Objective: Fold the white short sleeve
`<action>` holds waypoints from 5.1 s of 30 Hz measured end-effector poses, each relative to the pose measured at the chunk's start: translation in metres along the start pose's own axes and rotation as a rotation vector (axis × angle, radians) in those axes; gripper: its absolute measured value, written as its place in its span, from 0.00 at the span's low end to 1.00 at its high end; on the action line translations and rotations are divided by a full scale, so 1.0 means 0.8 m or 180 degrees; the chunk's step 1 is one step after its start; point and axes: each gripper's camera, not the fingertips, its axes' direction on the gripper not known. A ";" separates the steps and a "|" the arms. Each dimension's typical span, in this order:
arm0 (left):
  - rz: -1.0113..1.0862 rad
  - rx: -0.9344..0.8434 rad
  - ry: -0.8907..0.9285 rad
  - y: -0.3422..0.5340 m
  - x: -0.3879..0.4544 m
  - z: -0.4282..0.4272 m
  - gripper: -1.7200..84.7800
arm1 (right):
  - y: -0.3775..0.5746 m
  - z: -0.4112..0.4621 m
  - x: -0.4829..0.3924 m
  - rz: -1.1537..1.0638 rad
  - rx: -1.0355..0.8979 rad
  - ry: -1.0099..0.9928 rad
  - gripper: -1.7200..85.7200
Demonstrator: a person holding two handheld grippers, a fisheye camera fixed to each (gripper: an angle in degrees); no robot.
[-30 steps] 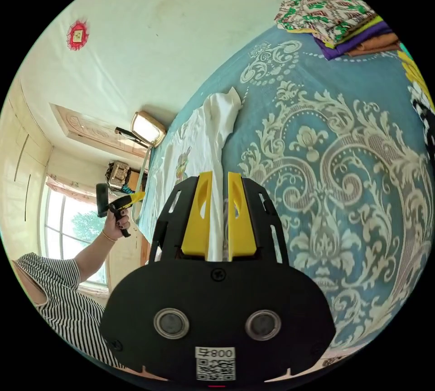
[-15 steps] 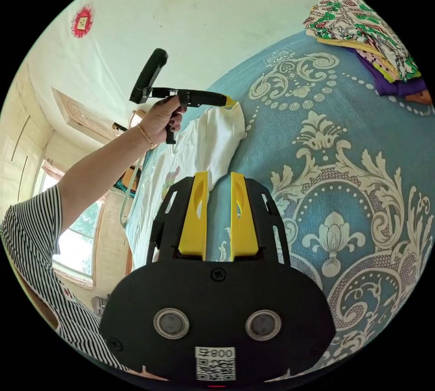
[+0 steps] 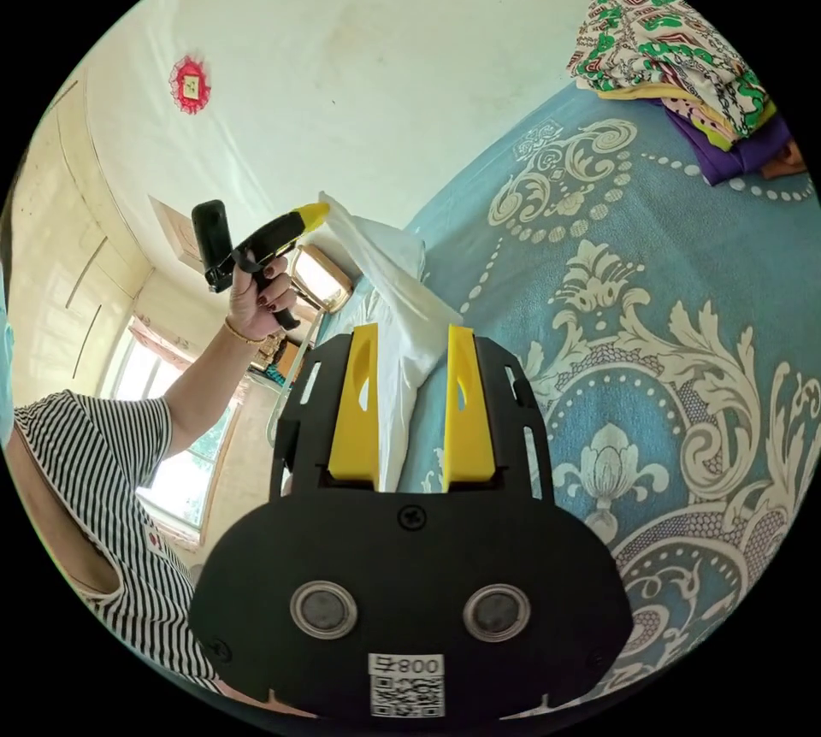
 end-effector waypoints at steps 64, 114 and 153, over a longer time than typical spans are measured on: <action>-0.0039 -0.1043 -0.0039 -0.279 -0.117 0.356 0.05 | -0.096 -0.031 0.072 0.0209 -0.0654 0.0119 0.02; -0.2616 0.0781 -0.1139 0.673 -0.046 -0.023 0.03 | -0.135 0.239 -0.366 -0.1312 -0.1158 0.2500 0.02; -0.3660 0.1510 -0.1110 1.380 -0.051 -0.163 0.03 | -0.158 1.132 -0.995 -0.2818 -0.2665 0.1214 0.11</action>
